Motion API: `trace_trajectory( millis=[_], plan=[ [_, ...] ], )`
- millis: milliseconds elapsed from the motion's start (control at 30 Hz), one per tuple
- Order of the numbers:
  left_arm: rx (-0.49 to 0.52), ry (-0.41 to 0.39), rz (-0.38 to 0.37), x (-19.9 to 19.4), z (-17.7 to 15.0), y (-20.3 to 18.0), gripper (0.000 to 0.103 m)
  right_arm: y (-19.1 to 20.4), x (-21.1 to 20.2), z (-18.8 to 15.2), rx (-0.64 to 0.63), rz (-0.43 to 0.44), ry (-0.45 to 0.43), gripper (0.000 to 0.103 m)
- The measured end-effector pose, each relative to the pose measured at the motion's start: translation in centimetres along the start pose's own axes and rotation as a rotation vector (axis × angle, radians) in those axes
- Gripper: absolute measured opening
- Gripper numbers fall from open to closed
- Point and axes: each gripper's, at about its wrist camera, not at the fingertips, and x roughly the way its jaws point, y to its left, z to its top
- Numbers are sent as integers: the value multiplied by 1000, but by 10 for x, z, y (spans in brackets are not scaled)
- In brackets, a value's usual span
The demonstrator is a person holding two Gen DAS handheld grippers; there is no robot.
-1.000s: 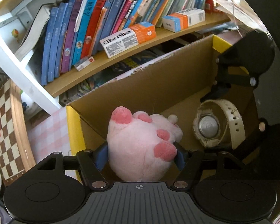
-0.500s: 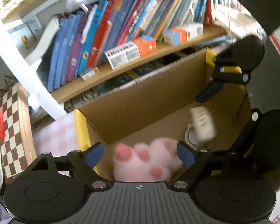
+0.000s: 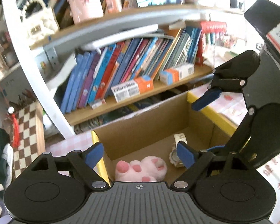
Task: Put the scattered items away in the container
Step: 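Withdraw both tools from the box back over the table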
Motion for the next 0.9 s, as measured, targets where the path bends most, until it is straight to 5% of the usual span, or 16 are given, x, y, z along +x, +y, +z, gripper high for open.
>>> trace_trajectory(
  millis=[433,900],
  plan=[
    [-45,-135,-45,-102,-38,-9,88,64,-80,-13,52,-50,-95,77],
    [-133,-162,-38,-184,-111,-12,88,137,-144,-60,264,-145,-149,81]
  ],
)
